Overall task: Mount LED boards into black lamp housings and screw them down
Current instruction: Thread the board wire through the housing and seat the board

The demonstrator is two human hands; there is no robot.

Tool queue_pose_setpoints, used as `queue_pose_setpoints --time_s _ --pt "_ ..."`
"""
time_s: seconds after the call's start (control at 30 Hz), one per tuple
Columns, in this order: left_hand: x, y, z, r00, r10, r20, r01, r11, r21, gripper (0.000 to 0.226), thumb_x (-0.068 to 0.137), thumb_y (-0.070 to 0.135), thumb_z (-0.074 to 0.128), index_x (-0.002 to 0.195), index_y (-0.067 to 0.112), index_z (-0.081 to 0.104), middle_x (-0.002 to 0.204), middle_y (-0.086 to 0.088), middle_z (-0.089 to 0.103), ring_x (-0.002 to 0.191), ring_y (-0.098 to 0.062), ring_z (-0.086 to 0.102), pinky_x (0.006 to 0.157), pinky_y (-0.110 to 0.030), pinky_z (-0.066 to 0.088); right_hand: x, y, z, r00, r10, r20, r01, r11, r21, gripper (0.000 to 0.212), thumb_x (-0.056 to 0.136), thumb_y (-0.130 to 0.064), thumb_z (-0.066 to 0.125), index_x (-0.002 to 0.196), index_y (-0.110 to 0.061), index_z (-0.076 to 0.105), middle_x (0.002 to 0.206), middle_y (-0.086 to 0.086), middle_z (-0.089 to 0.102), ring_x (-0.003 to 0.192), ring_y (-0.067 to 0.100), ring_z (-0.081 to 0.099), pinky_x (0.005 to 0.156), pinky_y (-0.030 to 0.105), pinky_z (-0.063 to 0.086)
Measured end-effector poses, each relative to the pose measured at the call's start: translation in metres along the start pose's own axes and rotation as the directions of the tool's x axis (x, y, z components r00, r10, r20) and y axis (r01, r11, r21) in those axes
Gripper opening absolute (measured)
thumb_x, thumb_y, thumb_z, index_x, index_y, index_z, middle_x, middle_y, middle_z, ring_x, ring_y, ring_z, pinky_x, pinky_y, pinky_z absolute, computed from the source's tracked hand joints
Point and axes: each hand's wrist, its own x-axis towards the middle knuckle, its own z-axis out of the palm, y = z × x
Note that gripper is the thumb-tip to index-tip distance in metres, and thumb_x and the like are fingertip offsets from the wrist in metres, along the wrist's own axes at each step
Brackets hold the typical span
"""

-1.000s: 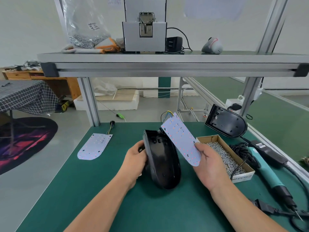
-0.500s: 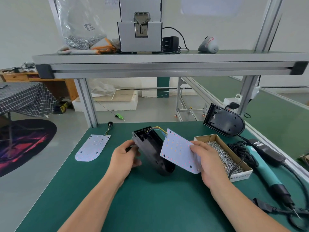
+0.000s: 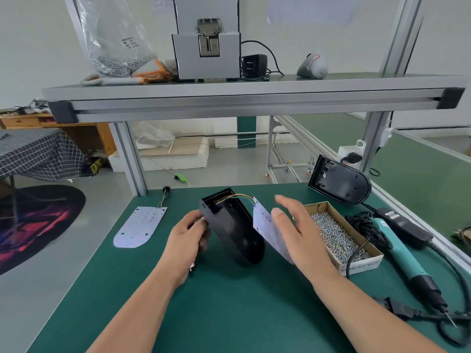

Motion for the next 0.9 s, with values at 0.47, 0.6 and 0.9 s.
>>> queue_pose_setpoints --time_s 0.47,0.6,0.9 --pt "0.002 -0.002 -0.012 0.999 -0.027 0.048 0.037 0.973 -0.226 0.019 0.093 0.024 0.057 0.098 0.022 0.075 0.064 -0.001 0.046 0.051 -0.017 0.034 0.05 -0.029 0.038 0.036 -0.07 0.07 0.93 -0.134 0.341 0.329 0.713 -0.619 0.042 0.101 -0.05 0.05 0.137 -0.031 0.062 0.12 -0.008 0.068 0.116 0.023 0.057 0.099 0.043 0.039" --pt "0.006 -0.007 -0.019 0.993 -0.095 0.065 0.11 0.951 -0.288 0.029 0.089 0.031 0.063 0.113 0.018 0.072 0.06 -0.008 0.042 0.048 -0.021 0.039 0.054 -0.033 0.036 0.043 -0.065 0.085 0.93 -0.071 0.36 0.29 0.741 -0.605 0.034 0.102 -0.054 0.052 0.131 -0.042 0.064 0.111 -0.012 0.072 0.113 0.018 0.061 0.098 0.043 0.039" --pt "0.005 -0.006 -0.023 0.967 -0.034 0.253 0.149 0.881 -0.448 0.032 0.104 0.009 0.049 0.128 0.007 0.07 0.114 -0.022 0.07 0.098 -0.031 0.066 0.089 -0.045 0.054 0.034 -0.048 0.098 0.962 -0.088 0.259 0.174 0.927 -0.331 0.026 0.091 -0.052 0.067 0.115 -0.043 0.069 0.102 -0.024 0.073 0.095 0.001 0.064 0.084 0.032 0.052"
